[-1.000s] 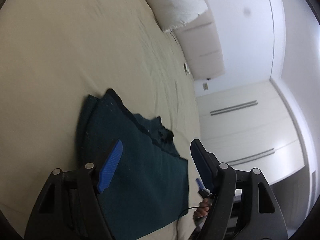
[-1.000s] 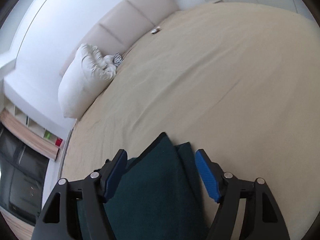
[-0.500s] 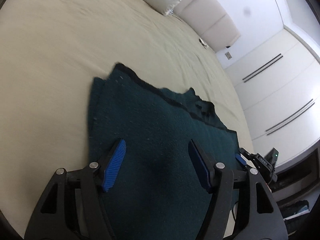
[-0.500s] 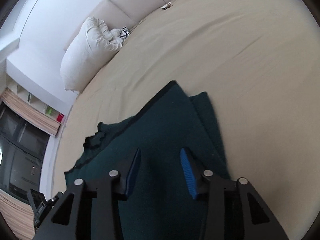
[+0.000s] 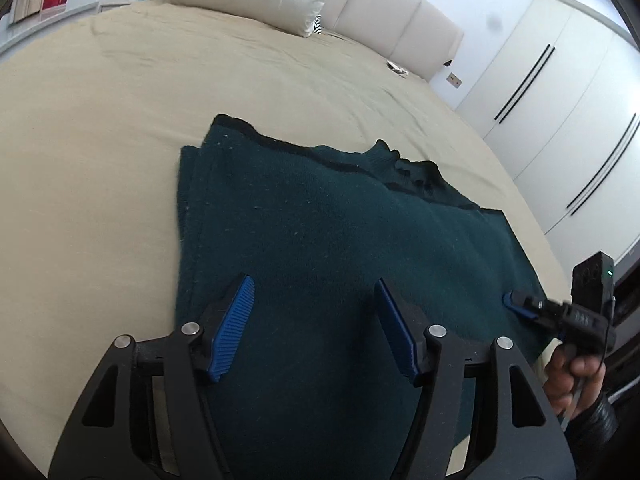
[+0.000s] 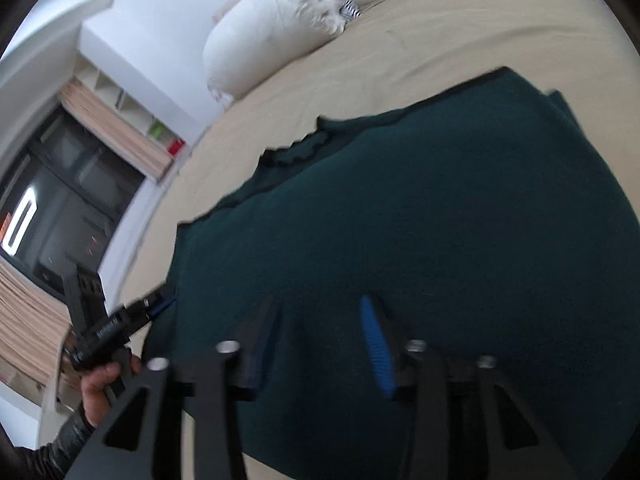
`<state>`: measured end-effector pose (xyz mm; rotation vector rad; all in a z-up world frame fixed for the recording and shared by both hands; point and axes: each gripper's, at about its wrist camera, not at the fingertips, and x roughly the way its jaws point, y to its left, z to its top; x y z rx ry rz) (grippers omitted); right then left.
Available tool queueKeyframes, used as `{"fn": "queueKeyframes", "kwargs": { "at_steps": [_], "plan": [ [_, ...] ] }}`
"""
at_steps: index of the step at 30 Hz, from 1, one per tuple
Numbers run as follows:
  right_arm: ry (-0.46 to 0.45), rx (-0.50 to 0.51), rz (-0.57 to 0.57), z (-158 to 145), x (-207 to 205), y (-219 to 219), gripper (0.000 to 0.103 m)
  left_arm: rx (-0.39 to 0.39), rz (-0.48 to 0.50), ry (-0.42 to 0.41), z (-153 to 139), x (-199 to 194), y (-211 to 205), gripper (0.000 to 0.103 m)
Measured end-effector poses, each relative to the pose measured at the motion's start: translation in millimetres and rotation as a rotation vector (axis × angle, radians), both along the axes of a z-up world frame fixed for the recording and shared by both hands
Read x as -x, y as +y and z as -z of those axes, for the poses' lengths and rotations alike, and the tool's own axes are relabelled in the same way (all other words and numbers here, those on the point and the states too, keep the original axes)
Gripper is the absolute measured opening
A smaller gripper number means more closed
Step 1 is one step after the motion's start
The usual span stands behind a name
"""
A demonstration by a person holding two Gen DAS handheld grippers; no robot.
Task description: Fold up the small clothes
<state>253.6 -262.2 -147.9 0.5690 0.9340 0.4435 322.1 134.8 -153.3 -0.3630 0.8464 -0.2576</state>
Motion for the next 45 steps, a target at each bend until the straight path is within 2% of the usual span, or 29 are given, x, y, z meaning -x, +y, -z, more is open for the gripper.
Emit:
{"fn": "queueKeyframes", "kwargs": {
  "at_steps": [1, 3, 4, 5, 7, 9, 11, 13, 14, 15, 17, 18, 23, 24, 27, 29, 31, 32, 33, 37, 38, 45],
  "plan": [
    [0.021, -0.033, 0.063, 1.1, 2.6, -18.2, 0.025, -0.008, -0.017, -0.003, -3.5, 4.4, 3.8, 0.062],
    [0.031, -0.012, 0.197, -7.9, 15.9, -47.3, 0.026, -0.005, -0.057, 0.004, -14.0, 17.3, 14.2, 0.062],
    [0.029, 0.001, 0.215, -13.3, 19.3, -48.9, 0.026, 0.002, -0.069, -0.003, -19.2, 20.9, 9.2, 0.062],
    [0.019, 0.0, 0.206, -21.3, 25.8, -44.1, 0.031, 0.008, -0.062, -0.027, -27.6, 31.0, 6.2, 0.062],
    [0.0, -0.032, 0.14, -33.9, 33.8, -19.1, 0.033, -0.01, 0.0, -0.058, -46.0, 50.9, -9.4, 0.062],
    [-0.009, -0.09, 0.007, -40.1, 39.0, 26.5, 0.039, -0.027, 0.084, -0.06, -46.8, 56.8, -42.5, 0.062],
    [-0.006, -0.101, -0.132, -38.2, 43.2, 77.7, 0.04, -0.022, 0.122, -0.013, -35.1, 58.6, -64.7, 0.062],
    [0.045, -0.062, -0.212, -21.5, 42.5, 112.8, 0.042, -0.039, 0.125, 0.067, -14.4, 55.2, -70.7, 0.062],
    [0.078, -0.034, -0.216, -11.5, 40.4, 119.2, 0.043, -0.036, 0.115, 0.08, -6.3, 56.3, -66.0, 0.062],
    [0.119, -0.036, -0.19, 1.5, 36.1, 114.6, 0.035, -0.016, 0.116, 0.071, -4.3, 58.2, -60.8, 0.061],
    [0.162, -0.131, -0.139, 13.4, 31.8, 87.6, 0.014, 0.007, 0.107, 0.073, -5.5, 60.8, -47.5, 0.058],
    [0.161, -0.155, -0.098, 15.2, 31.6, 72.6, 0.014, 0.015, 0.092, 0.077, -6.3, 62.0, -38.0, 0.056],
    [0.124, -0.207, 0.165, 11.8, 45.5, -33.0, 0.014, 0.091, 0.034, 0.106, 1.1, 61.6, 1.5, 0.04],
    [0.12, -0.211, 0.207, 12.0, 45.2, -55.9, 0.014, 0.08, 0.025, 0.107, 1.2, 64.6, 4.6, 0.037],
    [0.102, -0.209, 0.342, 10.5, 67.8, -116.8, 0.014, 0.015, 0.027, 0.103, -0.1, 71.8, 0.5, 0.037],
    [0.093, -0.217, 0.414, 7.6, 80.5, -135.8, 0.014, -0.033, 0.027, 0.102, 1.1, 67.3, -6.6, 0.037],
    [0.062, -0.155, 0.457, -6.8, 93.9, -141.1, 0.02, -0.068, 0.021, 0.103, 0.5, 68.2, -9.4, 0.037],
    [0.053, -0.112, 0.482, -11.3, 100.0, -143.5, 0.036, -0.078, 0.02, 0.104, -1.7, 74.8, -5.7, 0.037],
    [0.034, -0.088, 0.492, -19.5, 102.9, -141.9, 0.041, -0.088, 0.02, 0.105, -1.6, 74.8, -7.7, 0.037],
    [-0.034, -0.06, 0.416, -45.6, 100.3, -116.7, 0.042, -0.111, 0.022, 0.106, -2.3, 76.0, -11.3, 0.037],
    [-0.041, -0.051, 0.388, -47.2, 100.9, -121.8, 0.042, -0.116, 0.021, 0.107, -1.9, 74.7, -13.3, 0.037],
    [-0.064, 0.06, 0.139, -61.6, 53.5, -16.9, 0.042, -0.153, 0.026, 0.105, -1.1, 71.1, -24.8, 0.037]
  ]
}}
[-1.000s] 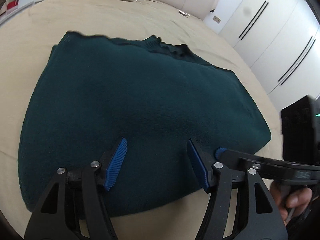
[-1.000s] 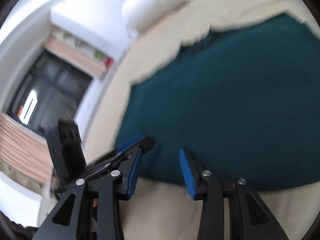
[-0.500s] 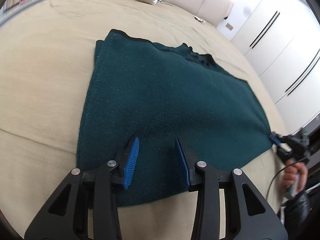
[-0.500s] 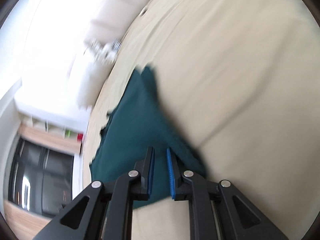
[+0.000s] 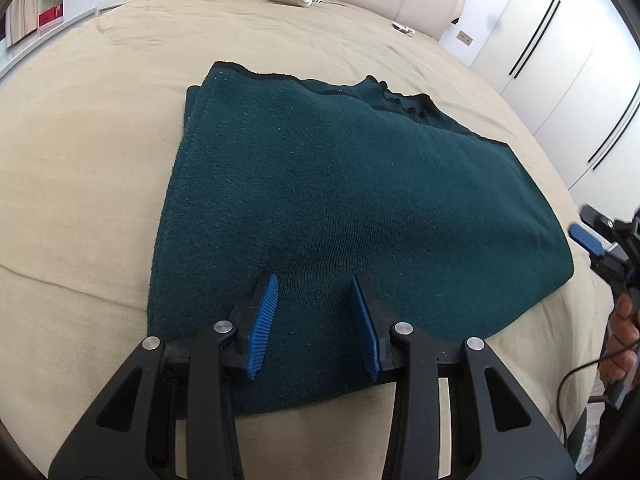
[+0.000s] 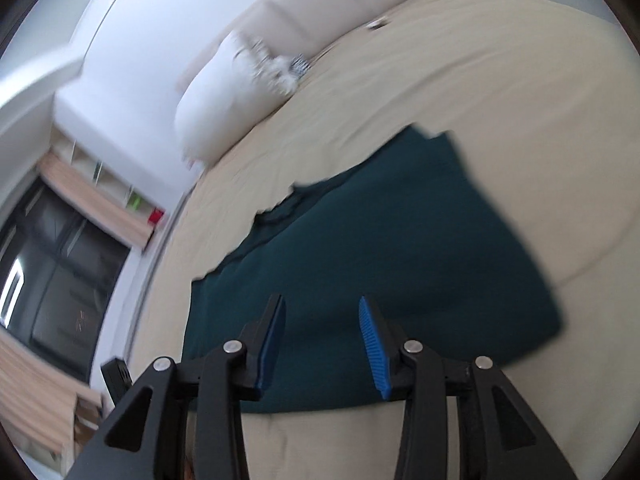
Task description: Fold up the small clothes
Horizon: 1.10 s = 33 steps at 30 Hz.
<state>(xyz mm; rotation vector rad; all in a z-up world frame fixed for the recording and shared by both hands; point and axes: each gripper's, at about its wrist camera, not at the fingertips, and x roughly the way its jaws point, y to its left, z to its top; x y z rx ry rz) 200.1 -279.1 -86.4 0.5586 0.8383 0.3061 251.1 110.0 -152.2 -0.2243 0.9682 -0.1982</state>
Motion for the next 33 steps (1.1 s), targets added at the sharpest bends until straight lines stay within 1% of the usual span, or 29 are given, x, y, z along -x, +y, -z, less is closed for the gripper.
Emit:
{"fn": "queueKeyframes", "kwargs": {
  "at_steps": [3, 5, 7, 9, 11, 14, 16, 20, 23, 24, 25, 26, 27, 28, 29, 30, 32, 33],
  "plan": [
    [0.007, 0.035, -0.067, 5.2, -20.7, 49.3, 0.042, -0.012, 0.005, -0.003, 0.7, -1.7, -2.6, 0.037],
    [0.007, 0.049, -0.108, 8.6, -31.7, 69.9, 0.042, -0.013, 0.007, -0.006, 0.8, -1.3, -2.7, 0.037],
    [0.015, 0.066, -0.123, 16.4, -37.6, 81.1, 0.043, -0.017, 0.012, -0.006, 0.4, -1.4, -3.1, 0.037],
    [0.042, 0.102, -0.114, 23.2, -36.7, 82.0, 0.043, -0.01, 0.015, 0.0, -3.8, -1.1, -2.4, 0.037],
    [0.04, 0.112, -0.117, 25.4, -35.3, 86.5, 0.043, -0.002, 0.0, -0.016, -19.0, 2.3, 0.0, 0.037],
    [-0.014, 0.133, -0.129, 17.0, -35.1, 94.6, 0.043, -0.035, -0.002, -0.098, -49.6, -0.5, -1.9, 0.037],
    [-0.035, 0.148, -0.126, 12.3, -37.8, 94.7, 0.043, -0.081, 0.009, -0.15, -68.8, -14.5, -7.9, 0.042],
    [-0.052, 0.142, -0.123, 8.5, -56.2, 99.7, 0.043, -0.133, 0.013, -0.184, -81.2, -63.2, -17.0, 0.043],
    [-0.069, 0.15, -0.141, 6.9, -75.0, 112.4, 0.043, -0.162, 0.026, -0.166, -70.1, -98.1, -27.1, 0.043],
    [-0.071, 0.161, -0.154, 8.5, -83.2, 118.9, 0.043, -0.177, 0.03, -0.152, -61.5, -108.7, -30.5, 0.043],
    [-0.068, 0.166, -0.164, 11.4, -90.3, 123.8, 0.043, -0.197, 0.03, -0.122, -48.8, -118.7, -32.4, 0.043],
    [-0.052, 0.171, -0.181, 17.7, -99.5, 128.3, 0.043, -0.187, 0.026, -0.078, -33.0, -127.3, -29.6, 0.043],
    [-0.028, 0.173, -0.181, 24.1, -106.2, 129.6, 0.043, -0.168, 0.018, -0.051, -20.5, -131.7, -24.3, 0.044],
    [-0.002, 0.185, -0.171, 32.7, -113.1, 127.8, 0.043, -0.131, 0.011, -0.06, -9.8, -131.0, -17.8, 0.048],
    [0.019, 0.193, -0.16, 41.4, -119.4, 123.5, 0.042, -0.103, 0.009, -0.094, -5.5, -127.2, -12.7, 0.049],
    [0.019, 0.176, -0.162, 46.7, -122.9, 116.1, 0.038, -0.084, 0.012, -0.116, -3.1, -124.1, -9.4, 0.049],
    [0.009, 0.115, -0.157, 51.4, -127.3, 94.5, 0.032, -0.089, 0.018, -0.115, -4.5, -125.8, -9.7, 0.049],
    [0.007, 0.102, -0.149, 51.8, -128.6, 87.2, 0.03, -0.093, 0.018, -0.113, -3.0, -126.7, -10.3, 0.05]
  ]
}}
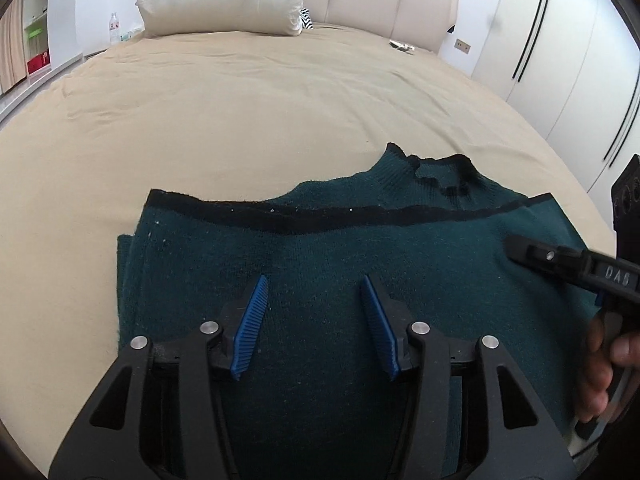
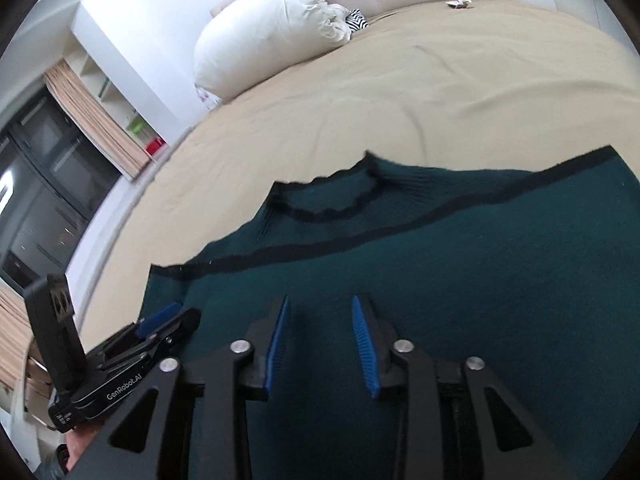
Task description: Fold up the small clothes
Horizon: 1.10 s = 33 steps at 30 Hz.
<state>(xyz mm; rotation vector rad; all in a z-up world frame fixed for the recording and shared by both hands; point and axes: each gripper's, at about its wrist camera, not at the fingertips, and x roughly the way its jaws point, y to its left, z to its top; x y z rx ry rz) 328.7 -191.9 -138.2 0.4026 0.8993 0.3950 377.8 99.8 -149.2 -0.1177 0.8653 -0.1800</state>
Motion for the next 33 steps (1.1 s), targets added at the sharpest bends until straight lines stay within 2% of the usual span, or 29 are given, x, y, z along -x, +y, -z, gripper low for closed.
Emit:
{"fn": "queueKeyframes", "kwargs": {
  "at_steps": [2, 8, 10, 11, 13, 16, 17, 18, 20, 22, 24, 26, 29, 30, 32, 33],
  "plan": [
    [-0.014, -0.02, 0.027, -2.2, -0.9, -20.8, 0.026, -0.001, -0.004, 0.001, 1.6, -1.7, -0.3, 0.051],
    [-0.031, 0.008, 0.231, -2.1, 8.6, -100.2, 0.026, -0.012, -0.005, -0.008, 4.1, -0.4, -2.9, 0.051],
    [-0.032, -0.035, 0.29, 2.7, 15.7, -128.7, 0.024, -0.012, -0.004, -0.011, 4.8, -0.3, -3.1, 0.051],
    [-0.036, -0.084, 0.307, 4.6, 20.2, -143.7, 0.018, -0.015, -0.004, -0.013, 5.0, -0.2, -3.5, 0.051],
    [-0.037, -0.03, 0.393, 3.0, 29.3, -161.9, 0.02, -0.022, -0.004, -0.018, 5.6, 0.6, -4.7, 0.051],
    [-0.04, -0.05, 0.462, -4.7, 41.2, -178.2, 0.02, -0.023, -0.004, -0.021, 5.9, 1.5, -4.8, 0.051],
    [-0.05, -0.037, 0.463, -10.9, 45.2, -174.5, 0.026, -0.024, -0.004, -0.021, 6.2, 1.3, -5.0, 0.051],
    [-0.062, -0.024, 0.455, -16.2, 48.8, -169.2, 0.036, -0.026, -0.004, -0.023, 6.4, 1.3, -5.5, 0.051],
    [-0.113, -0.026, 0.398, -31.4, 59.3, -148.8, 0.04, -0.032, -0.004, -0.026, 6.7, 1.4, -6.7, 0.051],
    [-0.148, -0.056, 0.295, -41.4, 70.8, -120.5, 0.045, -0.032, -0.004, -0.026, 6.8, 1.2, -6.8, 0.051],
    [-0.16, -0.052, 0.224, -42.2, 78.0, -100.3, 0.053, -0.03, -0.004, -0.026, 6.9, 1.3, -6.9, 0.051],
    [-0.127, -0.009, 0.172, -32.0, 79.3, -83.4, 0.053, -0.03, -0.004, -0.027, 7.1, 1.4, -7.2, 0.051],
    [-0.051, 0.002, 0.201, -6.9, 75.9, -92.2, 0.053, -0.027, -0.004, -0.028, 7.2, 1.7, -6.6, 0.051],
    [-0.052, -0.034, 0.212, -2.1, 76.5, -102.1, 0.043, -0.025, -0.004, -0.029, 7.3, 1.8, -6.5, 0.051],
    [-0.042, -0.073, 0.245, -0.7, 80.1, -119.8, 0.035, -0.023, -0.004, -0.031, 7.6, 2.1, -6.1, 0.051],
    [-0.045, -0.068, 0.266, -2.8, 83.1, -124.9, 0.035, -0.022, -0.004, -0.032, 7.8, 2.0, -6.1, 0.051]
  ]
}}
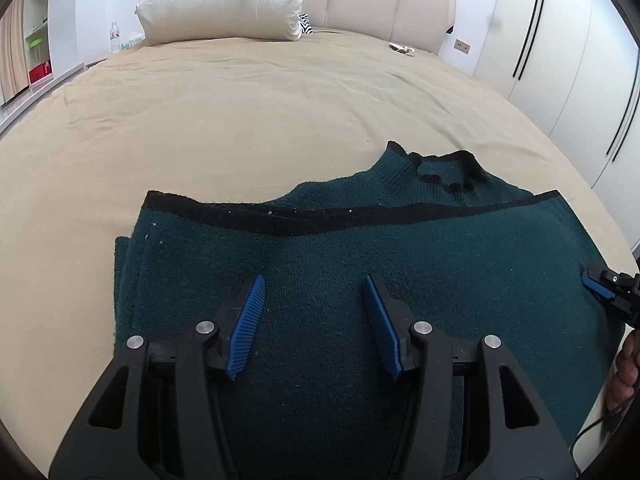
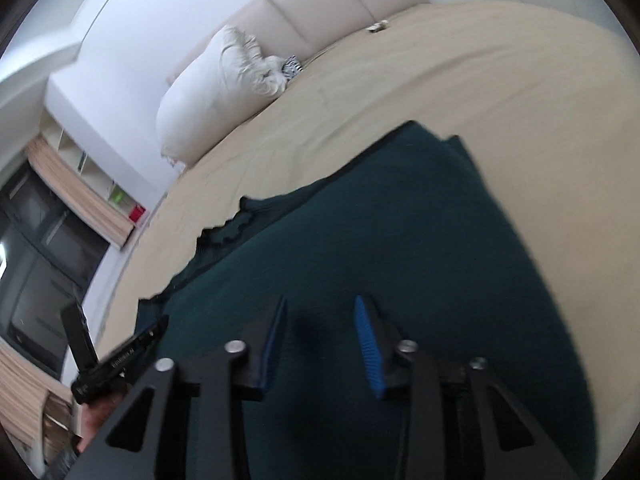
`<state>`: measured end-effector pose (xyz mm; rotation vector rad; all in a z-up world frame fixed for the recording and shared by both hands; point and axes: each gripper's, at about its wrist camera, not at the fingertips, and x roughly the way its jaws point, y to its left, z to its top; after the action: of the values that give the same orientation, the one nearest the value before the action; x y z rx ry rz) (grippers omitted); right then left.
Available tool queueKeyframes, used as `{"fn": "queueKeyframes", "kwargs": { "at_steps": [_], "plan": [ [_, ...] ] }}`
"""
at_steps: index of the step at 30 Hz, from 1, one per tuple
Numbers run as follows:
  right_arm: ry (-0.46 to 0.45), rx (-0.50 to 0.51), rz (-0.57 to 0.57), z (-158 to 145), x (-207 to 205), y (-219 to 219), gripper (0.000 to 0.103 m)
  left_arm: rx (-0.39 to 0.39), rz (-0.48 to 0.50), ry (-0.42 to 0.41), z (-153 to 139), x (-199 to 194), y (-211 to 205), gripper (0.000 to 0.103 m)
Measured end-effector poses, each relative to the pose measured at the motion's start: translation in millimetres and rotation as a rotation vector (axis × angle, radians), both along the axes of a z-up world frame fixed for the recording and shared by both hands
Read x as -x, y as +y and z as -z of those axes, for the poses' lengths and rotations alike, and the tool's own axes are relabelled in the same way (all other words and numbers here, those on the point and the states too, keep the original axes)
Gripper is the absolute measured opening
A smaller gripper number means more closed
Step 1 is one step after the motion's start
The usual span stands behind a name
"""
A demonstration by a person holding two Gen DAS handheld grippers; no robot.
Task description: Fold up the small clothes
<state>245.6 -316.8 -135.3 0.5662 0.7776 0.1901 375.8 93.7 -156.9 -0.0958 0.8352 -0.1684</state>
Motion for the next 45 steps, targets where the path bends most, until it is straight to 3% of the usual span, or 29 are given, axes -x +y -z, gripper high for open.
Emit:
{"fn": "queueKeyframes", "kwargs": {
  "at_steps": [3, 5, 10, 13, 15, 16, 22, 24, 29, 31, 35, 41, 45],
  "plan": [
    [0.006, 0.032, 0.083, -8.2, 17.9, -12.8, 0.038, -0.001, -0.001, -0.003, 0.2, 0.6, 0.4, 0.051],
    [-0.018, 0.016, 0.098, -18.4, 27.2, -11.2, 0.051, 0.0, -0.001, -0.003, 0.1, 0.3, 0.5, 0.051],
    [-0.077, -0.005, -0.029, -32.4, 38.1, 21.9, 0.063, -0.003, -0.001, -0.004, -0.1, 0.0, -0.5, 0.051],
    [0.005, 0.037, -0.04, -11.7, 33.7, 27.8, 0.064, 0.0, -0.001, -0.004, 0.0, 0.0, -0.2, 0.051],
    [0.017, 0.002, -0.013, 0.1, 34.9, 16.7, 0.05, 0.002, 0.0, -0.005, 0.2, 0.2, 0.2, 0.051],
    [0.012, -0.03, 0.003, 1.3, 36.7, 9.2, 0.049, 0.003, -0.001, -0.006, 0.4, 0.4, 0.4, 0.051],
    [-0.019, -0.033, 0.153, -11.1, 57.3, -20.4, 0.05, 0.005, -0.001, -0.006, 0.3, 0.6, 0.9, 0.051],
    [-0.022, -0.018, 0.17, -16.0, 65.0, -19.4, 0.06, 0.019, -0.001, 0.0, -0.9, 0.1, 3.1, 0.051],
    [-0.056, 0.007, 0.103, -35.0, 85.7, 0.3, 0.062, 0.132, -0.037, 0.042, -19.2, 19.6, 28.7, 0.057],
    [-0.067, 0.022, 0.068, -41.1, 92.1, 8.8, 0.064, 0.183, -0.086, 0.033, -31.5, 40.8, 46.8, 0.072],
    [-0.079, 0.017, -0.007, -49.6, 97.0, 30.3, 0.064, 0.29, -0.161, 0.011, -46.8, 84.0, 85.3, 0.082],
    [-0.075, 0.019, -0.128, -60.2, 85.5, 75.5, 0.064, 0.581, -0.199, 0.189, -7.2, 120.4, 126.4, 0.082],
    [-0.07, -0.009, -0.175, -61.1, 81.6, 96.6, 0.064, 0.571, -0.153, 0.224, -0.3, 122.5, 122.0, 0.082]
  ]
}}
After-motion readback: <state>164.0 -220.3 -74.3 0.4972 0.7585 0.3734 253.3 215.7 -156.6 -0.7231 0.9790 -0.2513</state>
